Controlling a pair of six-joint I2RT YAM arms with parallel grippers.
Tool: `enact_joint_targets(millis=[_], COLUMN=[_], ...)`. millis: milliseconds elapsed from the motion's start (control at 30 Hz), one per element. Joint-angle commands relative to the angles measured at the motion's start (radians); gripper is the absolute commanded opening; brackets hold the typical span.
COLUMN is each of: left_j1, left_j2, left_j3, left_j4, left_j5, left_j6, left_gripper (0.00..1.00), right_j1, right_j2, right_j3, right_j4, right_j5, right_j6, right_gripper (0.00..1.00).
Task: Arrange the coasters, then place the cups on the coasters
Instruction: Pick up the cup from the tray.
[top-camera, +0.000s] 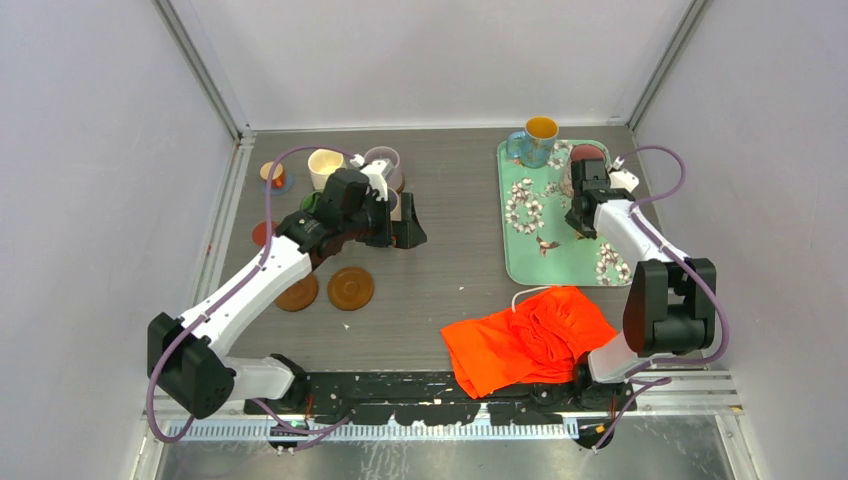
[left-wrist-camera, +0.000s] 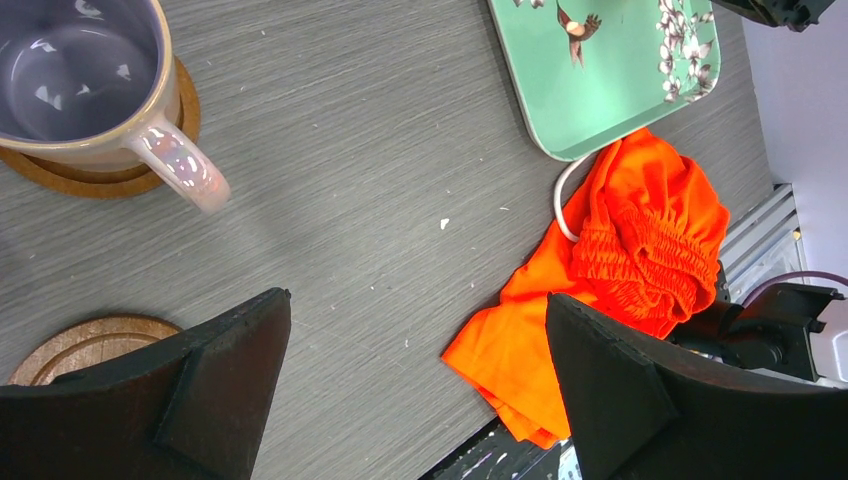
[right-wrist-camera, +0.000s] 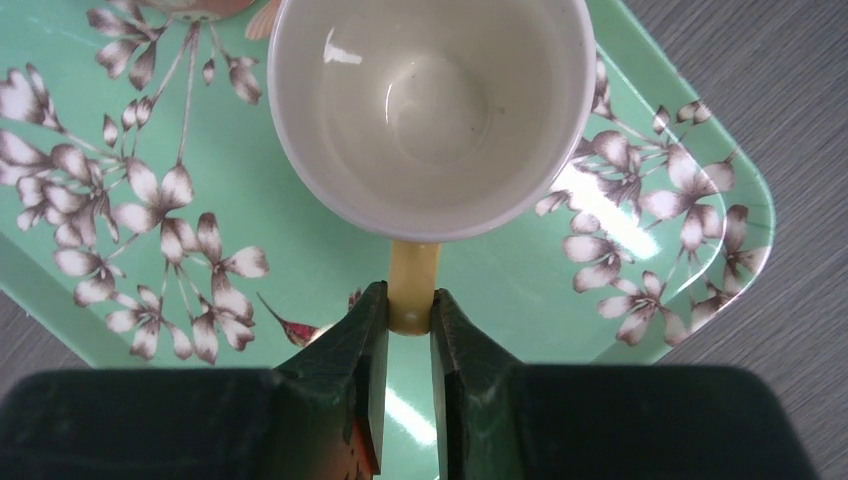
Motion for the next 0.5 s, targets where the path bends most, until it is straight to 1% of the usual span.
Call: enact_joint_targets(millis=[0, 200, 467], left_j1=[-0.005, -0.011, -0.015], left_j2=[-0.005, 0.001, 0.009], left_j3=[0.023, 0.024, 0.027], left_j4=[0.022, 0.020, 0.020], left_j5=[0.028, 0.026, 0.022], left_j6=[-0.005, -0.005, -0.004], left_gripper=[1.00, 1.00, 1.00], right_j1=[0.080, 0.206, 0.322], right_j2=[-0.054, -0.044, 0.002], right_j3=[0.042, 0.067, 0.108], right_j4=[-0.011, -0.028, -0.049], right_j5=[-0.014, 0.016, 0.052], right_j6=[0.027, 0.081, 0.148], right_gripper=[0.10, 0.10, 0.12])
